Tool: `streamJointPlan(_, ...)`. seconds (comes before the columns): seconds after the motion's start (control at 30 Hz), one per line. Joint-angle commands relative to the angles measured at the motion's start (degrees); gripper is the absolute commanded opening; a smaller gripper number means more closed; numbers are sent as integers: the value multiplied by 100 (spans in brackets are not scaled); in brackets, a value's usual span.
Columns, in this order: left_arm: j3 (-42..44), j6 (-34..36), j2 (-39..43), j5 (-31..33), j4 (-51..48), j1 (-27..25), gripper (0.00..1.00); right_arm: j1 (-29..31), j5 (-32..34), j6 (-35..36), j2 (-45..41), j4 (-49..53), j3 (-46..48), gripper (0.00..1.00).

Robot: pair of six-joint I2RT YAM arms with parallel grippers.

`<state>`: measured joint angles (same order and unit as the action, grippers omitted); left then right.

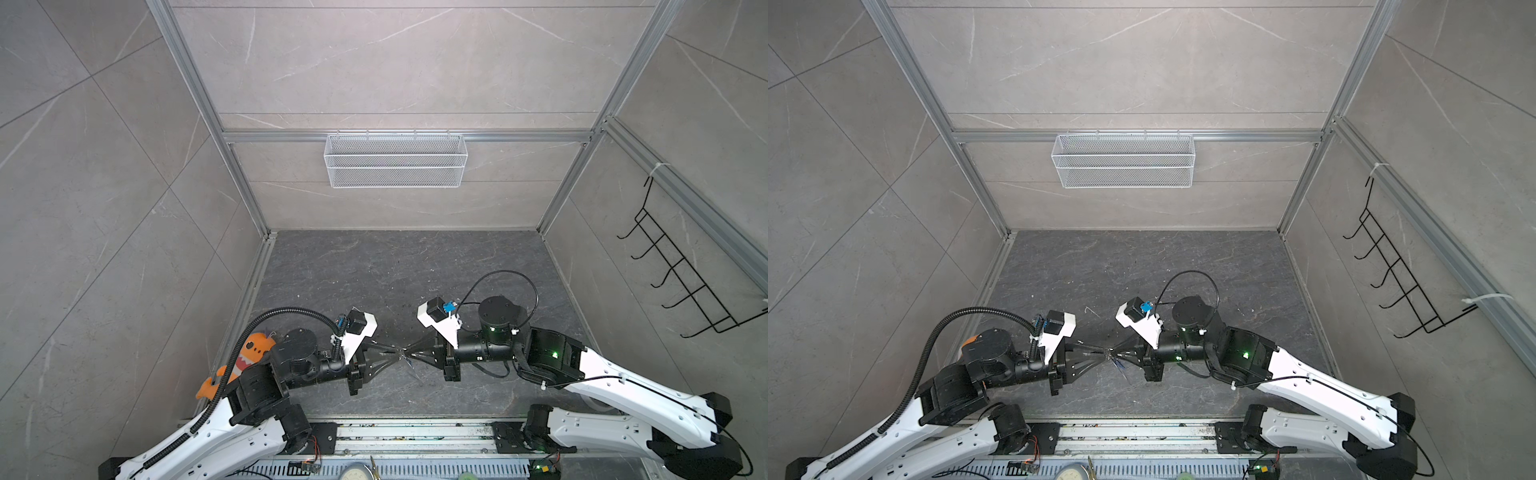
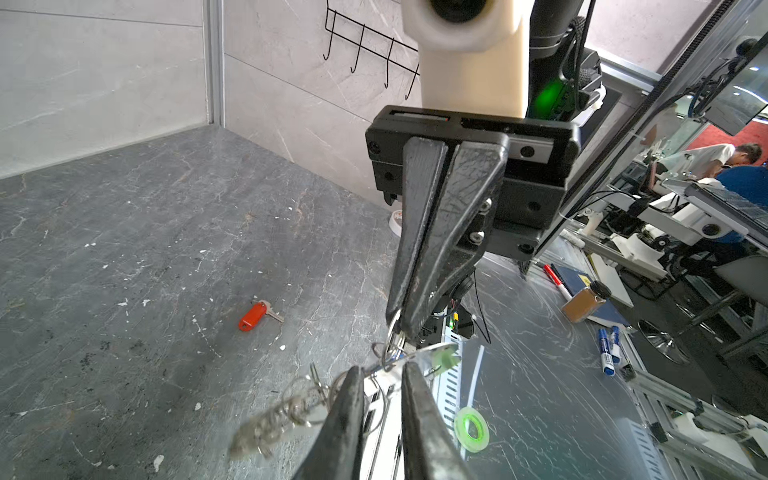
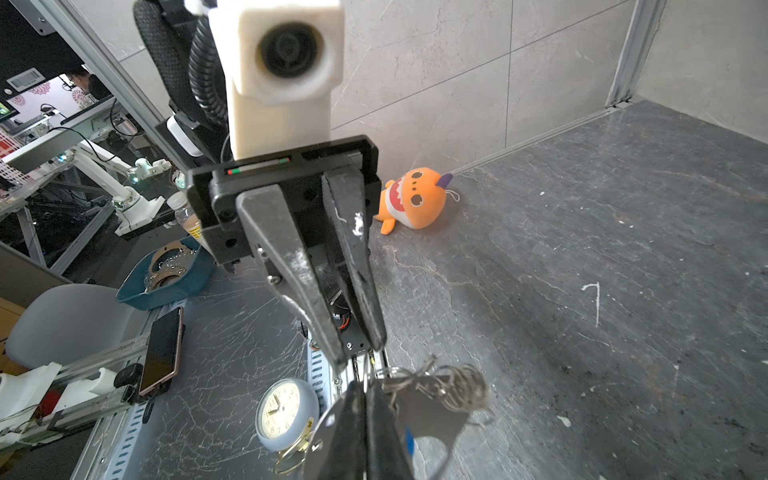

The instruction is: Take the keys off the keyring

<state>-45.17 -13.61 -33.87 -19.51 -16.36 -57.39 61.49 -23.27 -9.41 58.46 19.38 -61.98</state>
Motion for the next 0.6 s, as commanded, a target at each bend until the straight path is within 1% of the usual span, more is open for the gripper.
streamJointPlan(0.0, -285, 173, -92, 104, -6, 0, 23, 35, 110, 87, 76, 246, -291, 0)
streamJointPlan(0.1, -373, 246, -145, 63, -25, -1, 24, 71, 212, 112, 105, 336, -344, 0)
streamJointPlan(0.2, -454, 278, -286, -149, -67, 0, 24, 107, 286, 112, 113, 339, -342, 0)
streamJointPlan(0.33, -493, 263, -451, -306, -78, 0, 12, 140, 323, 112, 131, 288, -349, 0)
streamJointPlan(0.4, -489, 265, -463, -327, -60, 2, 8, 152, 339, 114, 131, 270, -359, 0)
streamJointPlan(0.57, -459, 230, -445, -417, -48, -1, 9, 169, 419, 107, 96, 239, -379, 0)
